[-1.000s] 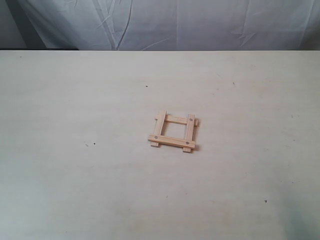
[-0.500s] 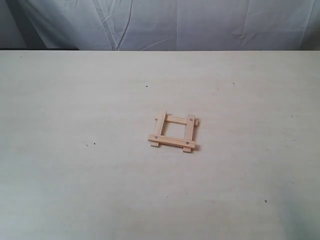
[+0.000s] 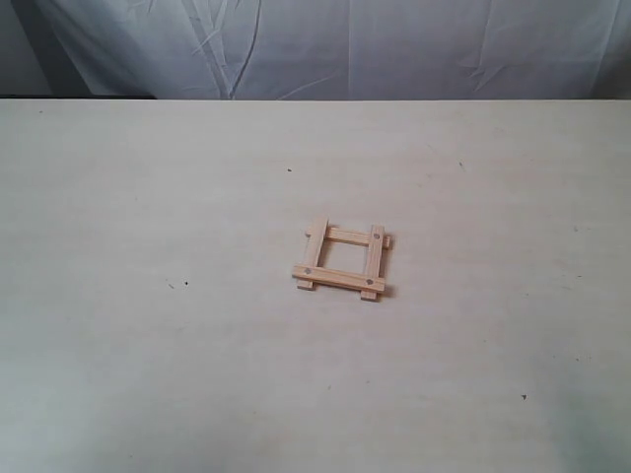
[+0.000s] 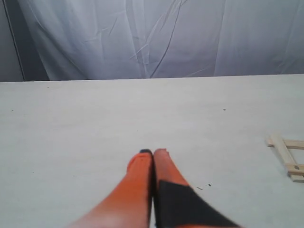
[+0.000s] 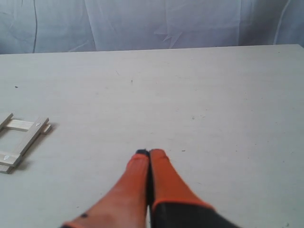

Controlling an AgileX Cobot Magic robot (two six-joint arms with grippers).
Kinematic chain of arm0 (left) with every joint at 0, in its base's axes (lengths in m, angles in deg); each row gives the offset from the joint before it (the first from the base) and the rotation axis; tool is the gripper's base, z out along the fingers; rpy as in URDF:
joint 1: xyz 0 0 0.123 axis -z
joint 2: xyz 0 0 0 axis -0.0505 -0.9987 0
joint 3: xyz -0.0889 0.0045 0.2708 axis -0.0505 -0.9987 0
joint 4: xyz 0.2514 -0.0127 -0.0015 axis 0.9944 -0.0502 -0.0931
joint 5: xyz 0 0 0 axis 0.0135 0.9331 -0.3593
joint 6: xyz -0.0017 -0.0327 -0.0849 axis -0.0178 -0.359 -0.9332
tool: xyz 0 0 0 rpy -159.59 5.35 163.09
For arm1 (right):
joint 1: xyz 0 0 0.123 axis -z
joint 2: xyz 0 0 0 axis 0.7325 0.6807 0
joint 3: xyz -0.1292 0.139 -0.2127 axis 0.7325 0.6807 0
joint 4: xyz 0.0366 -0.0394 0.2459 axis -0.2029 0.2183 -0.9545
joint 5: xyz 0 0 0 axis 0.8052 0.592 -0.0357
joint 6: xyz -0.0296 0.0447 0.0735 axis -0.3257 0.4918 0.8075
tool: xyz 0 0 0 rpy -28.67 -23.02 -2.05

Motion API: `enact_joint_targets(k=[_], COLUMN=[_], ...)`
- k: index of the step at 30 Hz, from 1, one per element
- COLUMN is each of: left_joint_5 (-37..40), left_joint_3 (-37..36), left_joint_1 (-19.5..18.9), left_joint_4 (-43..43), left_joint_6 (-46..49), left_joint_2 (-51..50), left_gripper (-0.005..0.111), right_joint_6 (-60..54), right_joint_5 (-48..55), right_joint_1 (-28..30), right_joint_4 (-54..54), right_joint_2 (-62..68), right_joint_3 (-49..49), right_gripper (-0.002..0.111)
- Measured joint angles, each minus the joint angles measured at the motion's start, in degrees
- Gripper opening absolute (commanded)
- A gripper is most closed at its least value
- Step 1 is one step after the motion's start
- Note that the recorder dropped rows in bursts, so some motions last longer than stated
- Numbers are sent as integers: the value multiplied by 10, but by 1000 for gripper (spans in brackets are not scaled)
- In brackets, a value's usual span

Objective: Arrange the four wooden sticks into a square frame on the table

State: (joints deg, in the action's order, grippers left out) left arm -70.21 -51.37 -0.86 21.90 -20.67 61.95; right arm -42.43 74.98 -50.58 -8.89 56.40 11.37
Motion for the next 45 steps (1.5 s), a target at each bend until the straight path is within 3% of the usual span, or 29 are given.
enact_joint_targets(k=[45], left_joint_5=[-4], left_joint_3=[-21], left_joint_1=[0], left_joint_4=[-7], left_joint_6=[0], left_joint_2=[18], left_gripper=[0], right_joint_6=[1], right_joint_5=[0], right_joint_1=[0], right_joint_4=[-1], right_joint_2=[0], right_joint_3=[1], right_gripper=[-1])
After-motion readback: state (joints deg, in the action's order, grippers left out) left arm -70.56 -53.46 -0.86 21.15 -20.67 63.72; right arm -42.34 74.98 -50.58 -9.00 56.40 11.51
